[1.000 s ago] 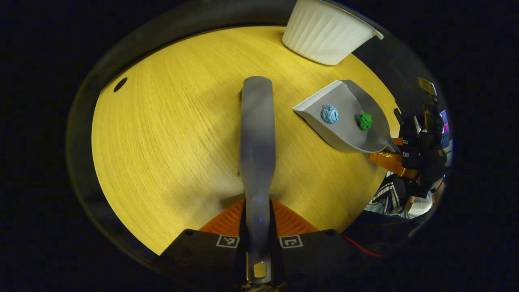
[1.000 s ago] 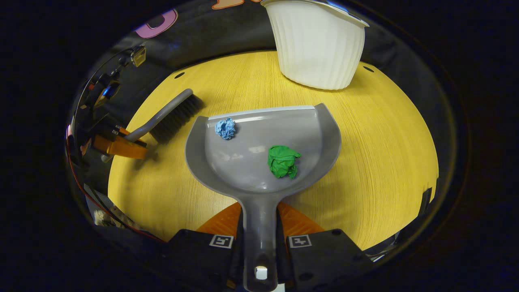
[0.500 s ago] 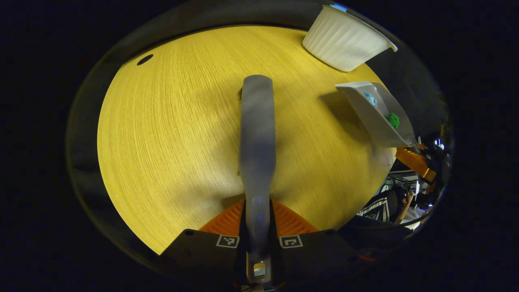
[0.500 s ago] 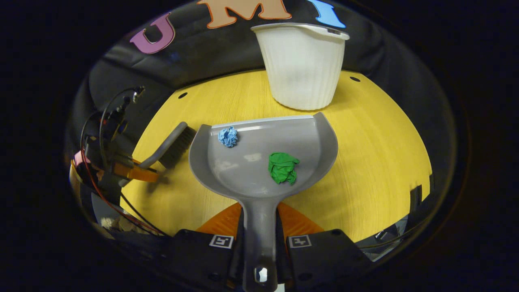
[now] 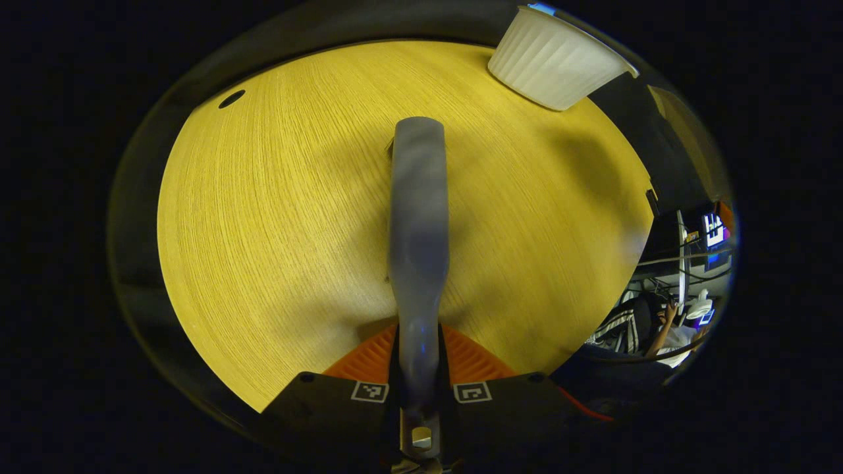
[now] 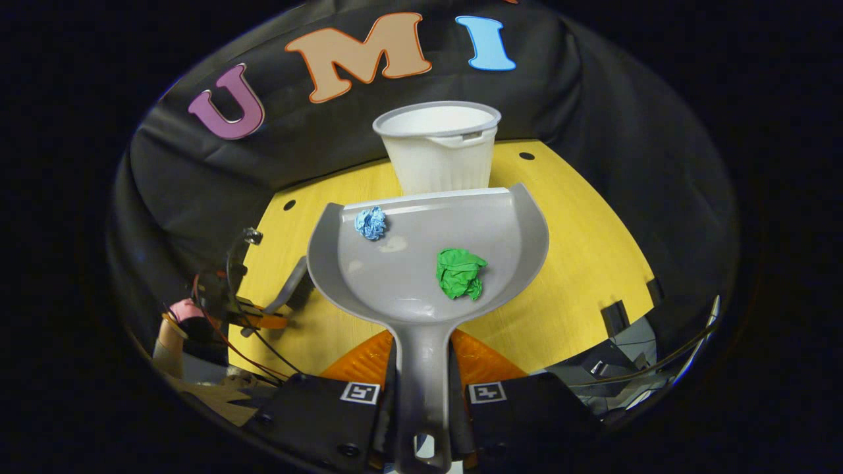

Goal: Pick up the small broom and dustpan from the desktop, sweep the trash into the dustpan with the broom, and then empty the trash into the garbage bin.

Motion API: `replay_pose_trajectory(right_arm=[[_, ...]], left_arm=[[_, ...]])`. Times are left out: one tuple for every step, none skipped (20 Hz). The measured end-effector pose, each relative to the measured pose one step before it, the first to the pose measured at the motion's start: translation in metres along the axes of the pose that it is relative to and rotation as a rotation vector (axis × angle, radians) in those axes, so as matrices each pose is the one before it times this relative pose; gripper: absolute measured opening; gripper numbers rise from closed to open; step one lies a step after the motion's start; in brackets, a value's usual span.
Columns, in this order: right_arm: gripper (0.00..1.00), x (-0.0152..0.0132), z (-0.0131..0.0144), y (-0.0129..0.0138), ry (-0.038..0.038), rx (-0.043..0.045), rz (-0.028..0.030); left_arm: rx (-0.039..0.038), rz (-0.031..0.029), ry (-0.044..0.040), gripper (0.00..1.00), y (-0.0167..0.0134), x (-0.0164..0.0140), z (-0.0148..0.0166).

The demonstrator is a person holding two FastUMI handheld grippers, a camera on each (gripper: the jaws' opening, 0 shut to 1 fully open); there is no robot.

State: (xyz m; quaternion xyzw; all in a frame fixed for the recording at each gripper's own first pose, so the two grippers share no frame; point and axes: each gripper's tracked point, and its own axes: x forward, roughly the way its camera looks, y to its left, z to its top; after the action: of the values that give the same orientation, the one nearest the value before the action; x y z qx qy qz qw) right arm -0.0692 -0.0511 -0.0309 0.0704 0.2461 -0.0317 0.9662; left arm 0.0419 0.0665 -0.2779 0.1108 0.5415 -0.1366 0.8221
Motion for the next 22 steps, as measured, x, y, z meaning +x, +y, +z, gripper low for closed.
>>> replay_pose_trajectory(right_arm=[[0.35, -0.01178, 0.01161, -0.0013, -0.00353, 0.02184, 0.00631], [0.31, -0.01174, 0.01334, -0.0025, -0.00666, 0.01869, 0.00097], [0.31, -0.00826, 0.01517, -0.00416, -0.0099, 0.0067, -0.00649], [0.35, -0.00693, 0.01381, -0.00703, -0.01201, -0.01292, -0.01721], [0.3, -0.00521, 0.01521, -0.00999, -0.00721, -0.02441, -0.02737], [0.3, -0.0038, 0.0136, -0.00867, 0.00222, -0.01846, -0.02332], [0.3, -0.00188, 0.01275, -0.00375, 0.00713, -0.00619, -0.01141], [0.34, 0.00113, 0.01291, -0.00277, 0.00926, -0.00635, -0.00405], [0.33, 0.00246, 0.01306, -0.00354, 0.01052, -0.00866, -0.00333], [0.31, 0.00433, 0.01223, -0.00308, 0.01385, -0.01421, 0.00179], [0.31, 0.00447, 0.01206, -0.00266, 0.01513, -0.01475, -0.00084], [0.31, 0.00558, 0.01082, -0.00283, 0.02131, -0.01852, -0.00056], [0.31, 0.00461, 0.00932, -0.00237, 0.02802, -0.01358, -0.00159], [0.31, 0.00357, 0.00728, -0.00023, 0.03903, -0.01189, -0.00165], [0.35, 0.00461, 0.00665, 0.00075, 0.04489, -0.01714, -0.00256], [0.35, 0.00411, 0.00791, -0.00392, 0.03951, -0.01568, -0.009], [0.35, 0.00327, 0.0048, -0.00239, 0.04197, -0.01584, -0.01091], [0.31, 0.00172, 0.00335, -0.00254, 0.03598, -0.01473, -0.01096], [0.31, 0.00196, 0.00387, -0.00242, 0.03414, -0.01784, -0.01155], [0.34, -0.00005, 0.00202, -0.00388, 0.03115, -0.01311, -0.01701], [0.31, 0.00156, 0.00132, -0.00215, 0.03314, -0.01417, -0.01163], [0.35, -0.00209, 0.00243, 0.00171, 0.02648, -0.0058, -0.00811]], left_arm=[[0.00376, -0.00203, 0.00389, 0.21, -0.00019, 0.00026, -0.0022], [0.00321, -0.00175, 0.00403, 0.21, -0.00034, 0.00114, -0.00062], [0.00408, -0.00097, 0.00126, 0.21, 0.00043, -0.00034, -0.00031], [0.00347, -0.0007, 0.00184, 0.22, 0.00021, -0.00022, 0.00084], [0.00226, -0.00005, 0.00213, 0.22, 0.00108, -0.00005, -0.00111], [0.00386, -0.00018, 0.00285, 0.21, 0.00038, -0.00001, -0.00003], [0.00555, 0.00052, 0.00174, 0.21, 0.00087, -0.00051, -0.00082], [0.00433, 0.00047, 0.00033, 0.22, 0.00076, 0.00028, 0.00054], [0.0006, 0.0014, 0.00384, 0.21, 0.00067, -0.00017, -0.00058], [-0.00114, 0.00158, 0.00145, 0.21, 0.00007, -0.00049, 0.00079], [-0.00429, 0.0016, 0.0021, 0.22, -0.00013, 0.00051, -0.00086], [-0.00563, 0.00023, -0.00019, 0.22, -0.00053, -0.00028, 0.00112], [-0.00525, 0.00045, -0.00231, 0.22, 0.00046, 0.00029, 0.00036], [-0.00433, 0.0028, -0.00116, 0.22, 0.0001, -0.00001, -0.00002], [-0.00478, 0.00285, -0.00134, 0.22, -0.00008, 0.00039, -0.00145], [-0.00636, 0.00198, -0.00238, 0.22, -0.00109, 0.0007, 0.00052], [-0.00724, 0.00287, -0.00245, 0.21, -0.00048, 0.00039, 0.00007], [-0.00597, 0.00441, -0.00081, 0.22, -0.00032, 0.00089, -0.00062], [-0.0075, 0.00559, -0.00188, 0.22, -0.00031, 0.00106, -0.00034], [-0.00543, 0.0032, -0.00252, 0.21, -0.00041, -0.00007, 0.00094], [-0.00524, 0.00372, -0.00337, 0.22, 0.00156, -0.00007, -0.00041], [-0.00761, 0.00509, -0.00264, 0.22, -0.00013, -0.00022, 0.00104]])
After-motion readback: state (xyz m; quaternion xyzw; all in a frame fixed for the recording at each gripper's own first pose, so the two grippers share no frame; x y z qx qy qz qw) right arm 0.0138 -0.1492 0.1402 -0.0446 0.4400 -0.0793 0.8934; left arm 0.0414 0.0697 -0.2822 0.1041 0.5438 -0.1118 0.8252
